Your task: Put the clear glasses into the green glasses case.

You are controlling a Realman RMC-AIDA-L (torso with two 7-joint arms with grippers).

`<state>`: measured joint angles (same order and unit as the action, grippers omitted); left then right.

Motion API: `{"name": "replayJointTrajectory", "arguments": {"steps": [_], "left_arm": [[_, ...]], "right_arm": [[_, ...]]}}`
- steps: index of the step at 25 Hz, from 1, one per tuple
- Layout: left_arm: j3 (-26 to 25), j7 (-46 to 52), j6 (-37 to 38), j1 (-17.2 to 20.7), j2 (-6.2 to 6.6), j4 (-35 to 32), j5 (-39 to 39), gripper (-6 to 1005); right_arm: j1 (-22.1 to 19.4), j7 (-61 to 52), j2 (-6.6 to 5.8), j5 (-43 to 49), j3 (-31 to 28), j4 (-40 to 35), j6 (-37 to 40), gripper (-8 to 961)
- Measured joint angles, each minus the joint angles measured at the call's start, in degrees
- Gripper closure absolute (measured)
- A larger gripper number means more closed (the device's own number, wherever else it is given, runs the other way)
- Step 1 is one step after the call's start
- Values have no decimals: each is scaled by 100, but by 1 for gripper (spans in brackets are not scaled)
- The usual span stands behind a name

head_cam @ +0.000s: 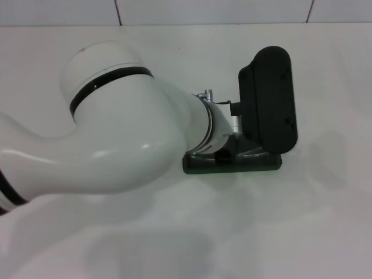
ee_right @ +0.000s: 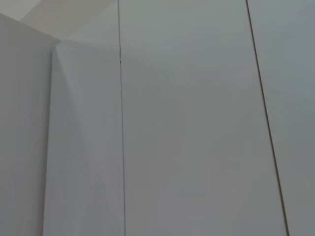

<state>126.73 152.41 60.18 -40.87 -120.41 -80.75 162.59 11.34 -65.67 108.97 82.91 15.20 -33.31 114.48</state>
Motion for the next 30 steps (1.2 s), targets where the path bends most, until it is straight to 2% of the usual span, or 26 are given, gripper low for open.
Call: {"name": "replayJointTrajectory", "arguments": {"steps": [9,30], "left_arm": [[91,224,-117,-235,-8,390,20,849],[370,411,-115,-270,-13,222,-8,848]], "right_arm": [[0,59,-18,0,0,83,-32,936],[-36,99,-25,-3,-8,145,-32,936]]}}
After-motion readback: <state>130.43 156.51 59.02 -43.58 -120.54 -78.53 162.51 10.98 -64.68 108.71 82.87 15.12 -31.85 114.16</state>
